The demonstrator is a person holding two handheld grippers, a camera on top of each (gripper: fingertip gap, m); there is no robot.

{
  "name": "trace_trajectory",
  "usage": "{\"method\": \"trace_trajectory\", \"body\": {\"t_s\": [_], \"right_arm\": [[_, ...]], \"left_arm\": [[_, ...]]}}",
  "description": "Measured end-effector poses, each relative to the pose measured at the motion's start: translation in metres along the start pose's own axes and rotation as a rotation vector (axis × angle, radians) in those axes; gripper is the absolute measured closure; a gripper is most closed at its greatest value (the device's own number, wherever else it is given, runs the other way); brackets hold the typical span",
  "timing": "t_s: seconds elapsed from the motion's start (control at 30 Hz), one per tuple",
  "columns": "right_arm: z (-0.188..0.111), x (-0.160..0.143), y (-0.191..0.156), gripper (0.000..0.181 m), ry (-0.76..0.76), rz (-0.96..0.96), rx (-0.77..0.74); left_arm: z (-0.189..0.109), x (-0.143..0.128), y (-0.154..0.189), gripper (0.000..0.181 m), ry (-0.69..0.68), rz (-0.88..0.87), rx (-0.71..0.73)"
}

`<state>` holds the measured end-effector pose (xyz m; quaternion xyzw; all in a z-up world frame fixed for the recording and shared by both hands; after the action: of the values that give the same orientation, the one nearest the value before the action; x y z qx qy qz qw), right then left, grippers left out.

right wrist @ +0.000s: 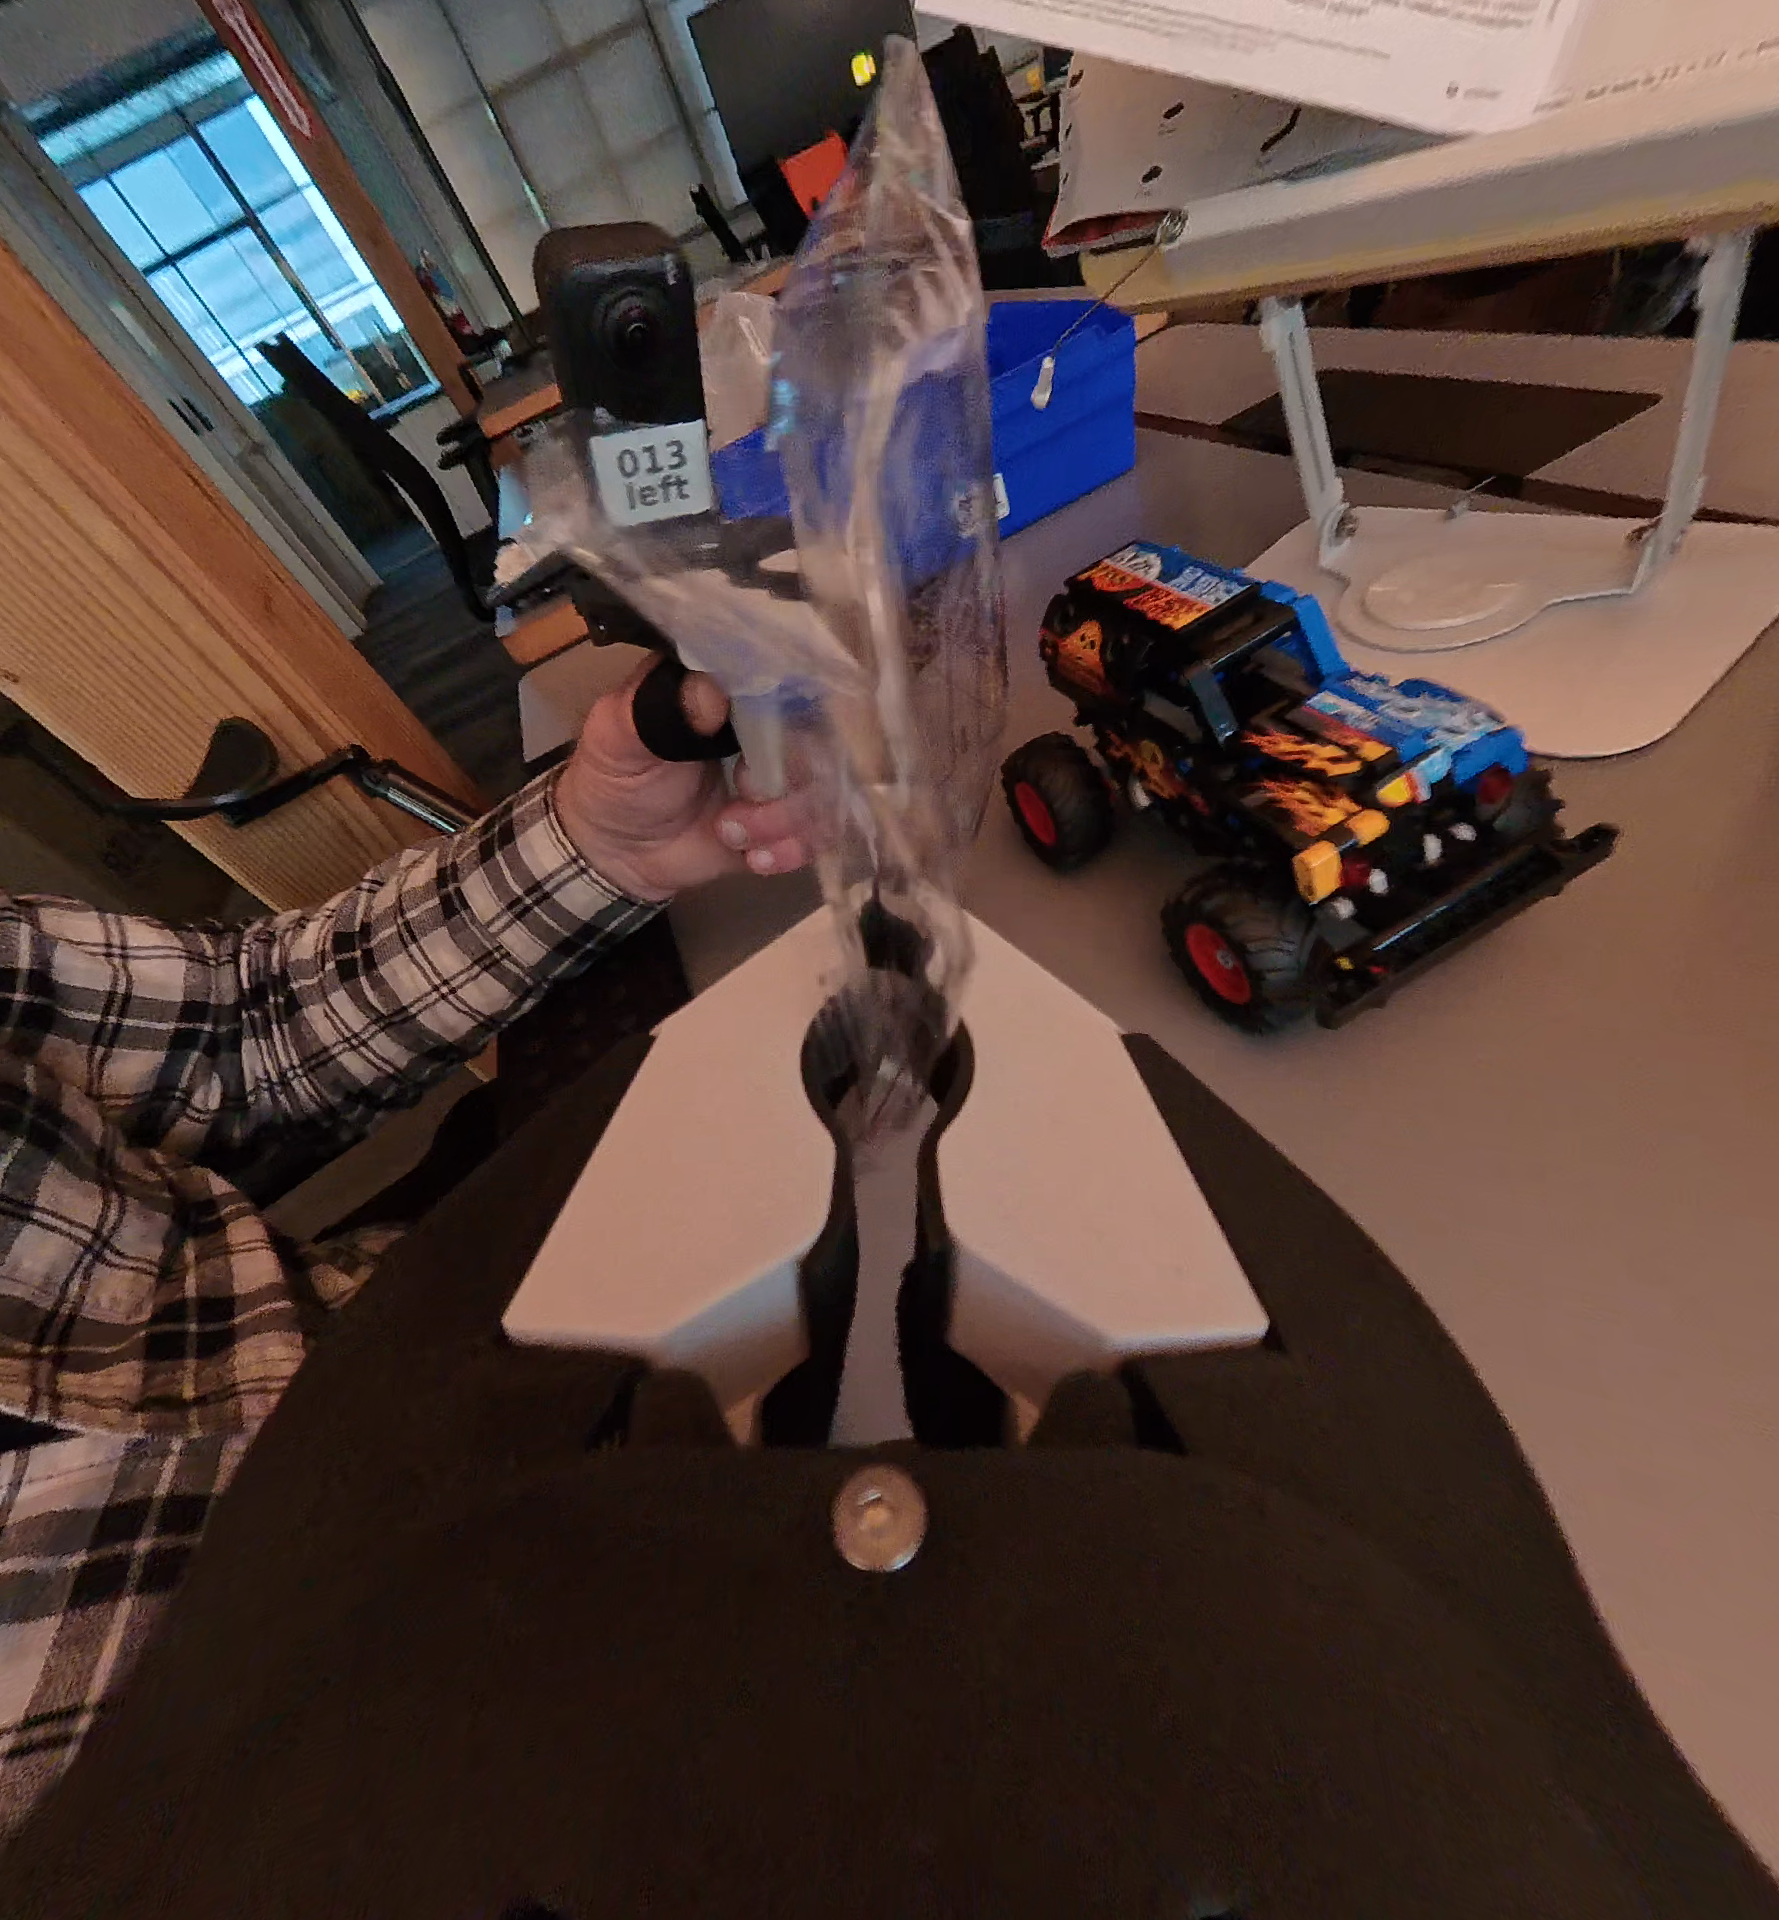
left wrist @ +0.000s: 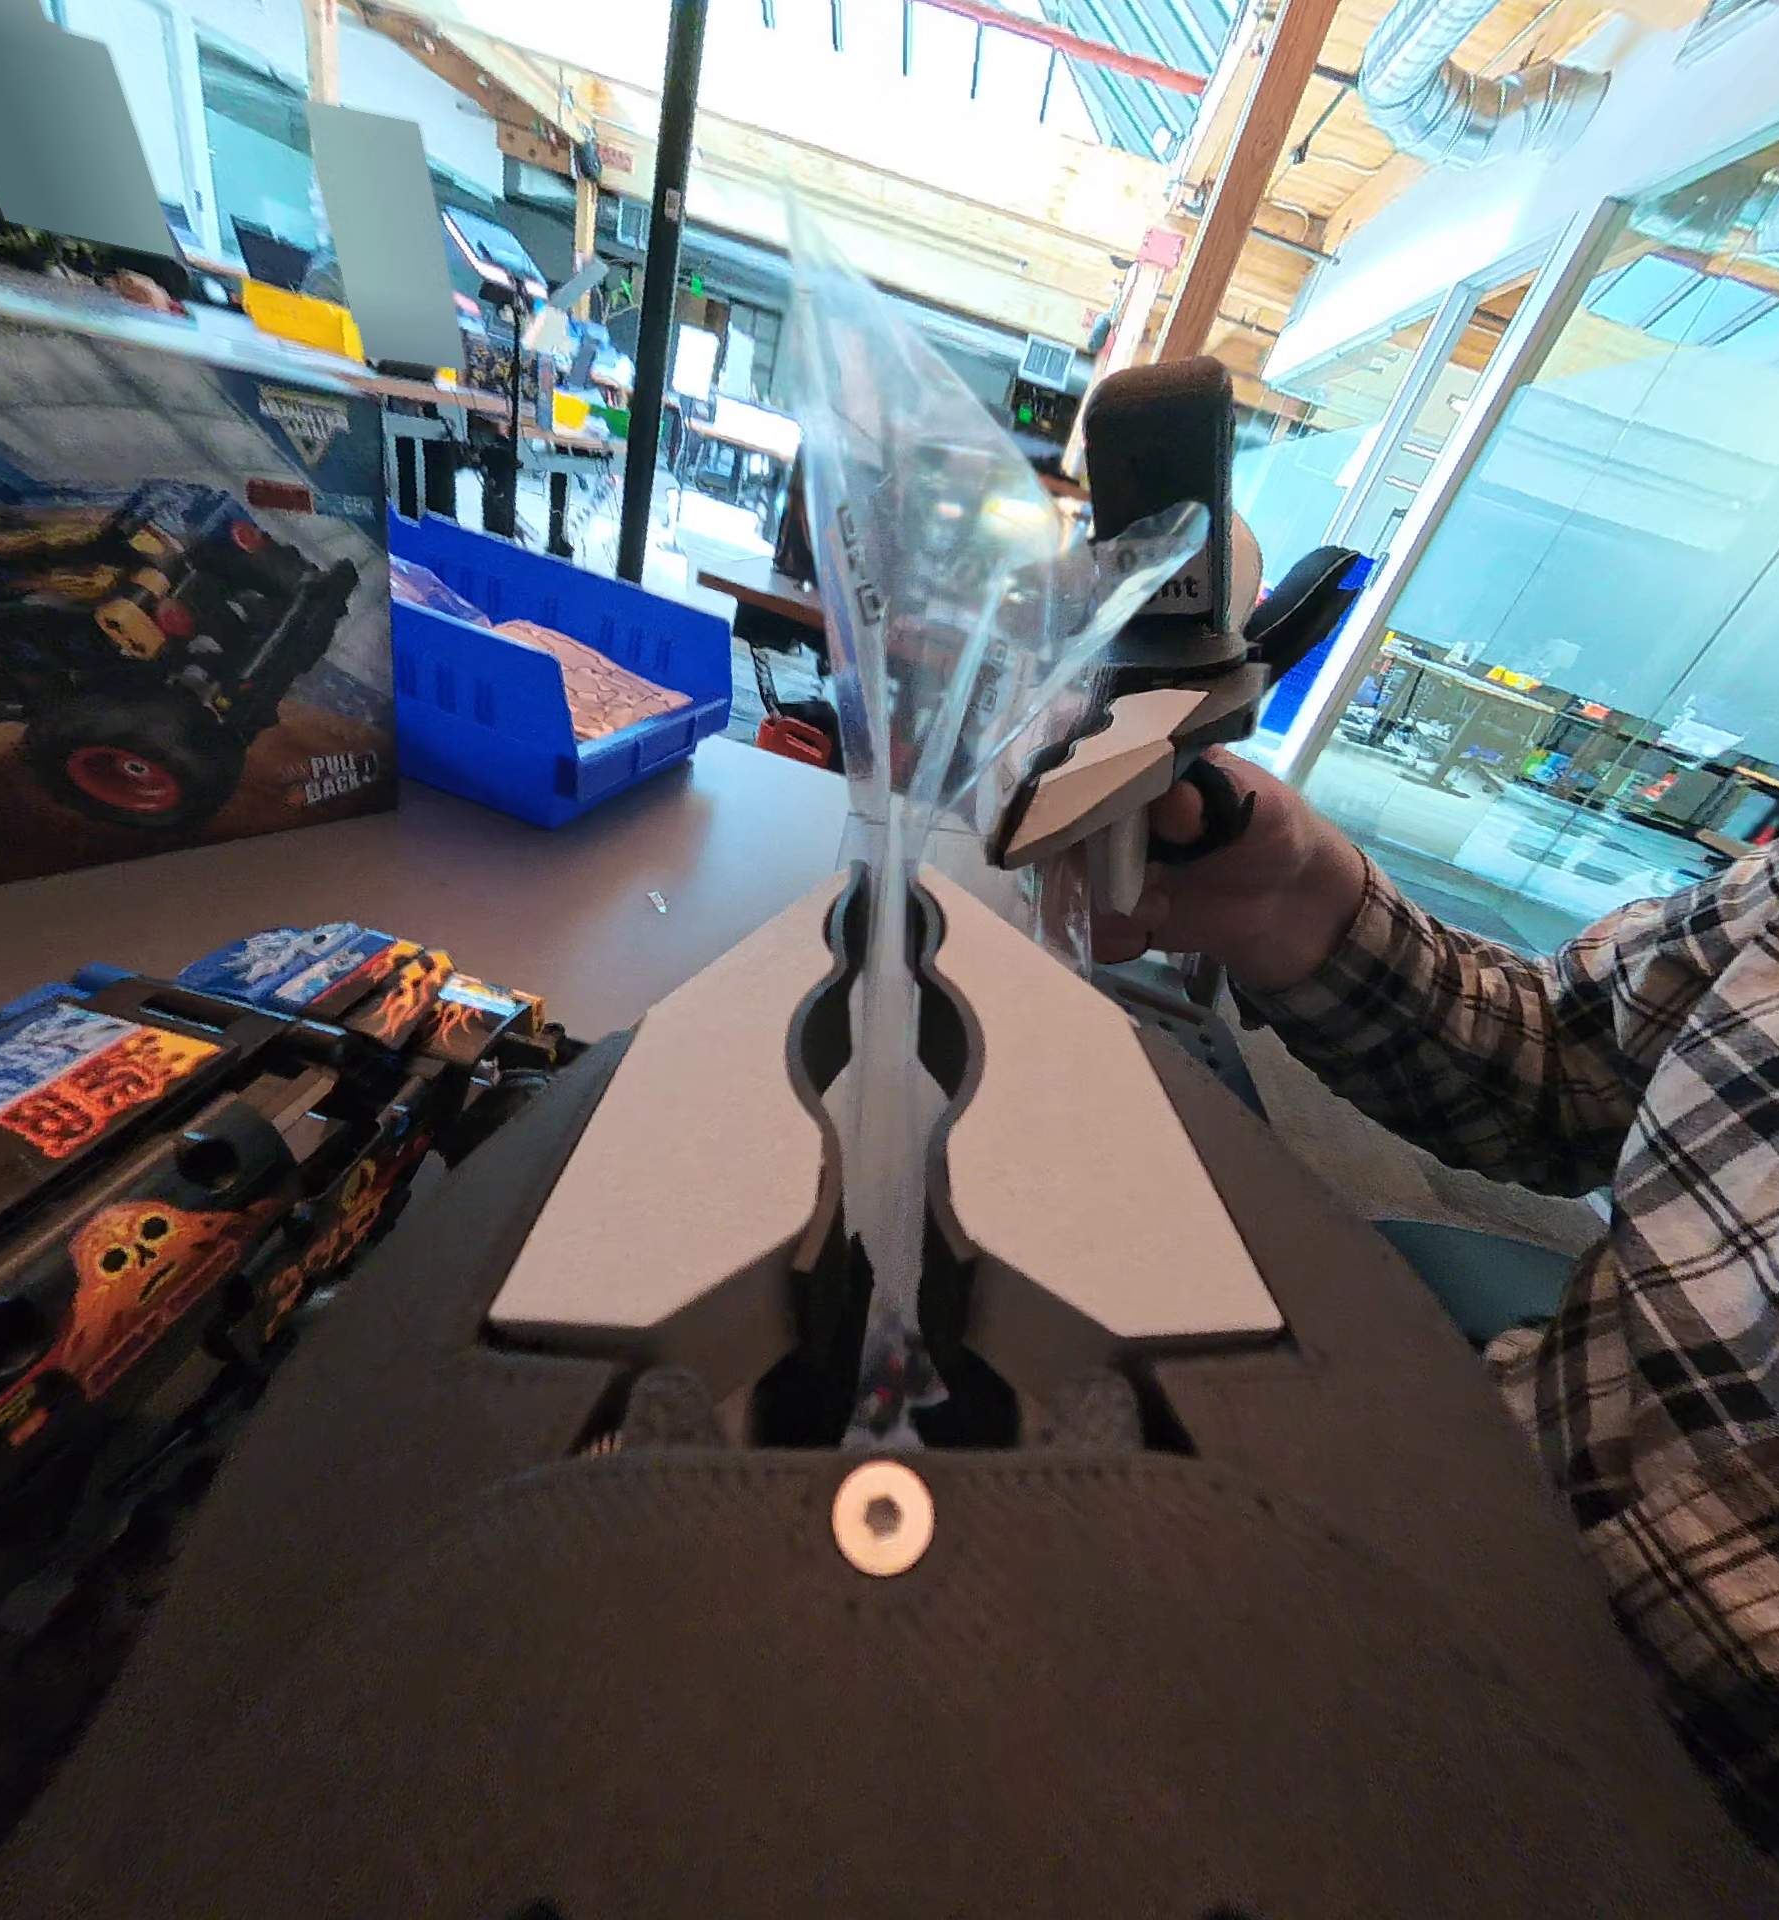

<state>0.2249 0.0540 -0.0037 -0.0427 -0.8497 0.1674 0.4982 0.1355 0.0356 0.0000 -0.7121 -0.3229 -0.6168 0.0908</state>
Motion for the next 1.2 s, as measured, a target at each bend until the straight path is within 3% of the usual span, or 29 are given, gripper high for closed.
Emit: {"method": "trace_trajectory", "body": {"t_s": [0.13, 0.37, 0.63, 0.87, 1.03, 1.1, 1.2], "right_arm": [[-0.040, 0.016, 0.012, 0.181, -0.047, -0.079, -0.104], [-0.147, 0.072, 0.050, 0.181, -0.064, -0.171, -0.324], [-0.229, 0.110, 0.126, 0.181, -0.187, -0.164, -0.471], [-0.248, 0.098, 0.222, 0.181, -0.346, -0.060, -0.468], [-0.232, 0.062, 0.288, 0.181, -0.473, 0.105, -0.320], [-0.223, 0.045, 0.321, 0.181, -0.549, 0.140, -0.381], [-0.214, 0.035, 0.372, 0.152, -0.584, 0.180, -0.577]], "left_arm": [[-0.015, 0.014, 0.005, 0.174, 0.078, 0.087, 0.069], [-0.035, 0.023, -0.003, 0.172, 0.156, 0.085, 0.148], [-0.029, 0.021, 0.000, 0.160, 0.134, 0.122, 0.161], [-0.024, 0.012, -0.013, 0.166, 0.088, 0.073, 0.183], [-0.023, 0.009, -0.019, 0.167, 0.082, 0.044, 0.179], [-0.023, 0.008, -0.021, 0.167, 0.077, 0.040, 0.182], [-0.023, 0.006, -0.024, 0.167, 0.071, 0.033, 0.187]]}}
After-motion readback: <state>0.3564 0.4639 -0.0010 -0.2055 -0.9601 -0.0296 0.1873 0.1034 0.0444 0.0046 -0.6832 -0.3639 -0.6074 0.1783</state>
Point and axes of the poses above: each gripper's, where its closed fingertips meet, z out along the fingers, x out of its top, y = z × x across the jaws, the point moved 2 cm from there along -z, back along the fingers, and after that the axes turned 15 degrees about -y, right-handed, at the moved point
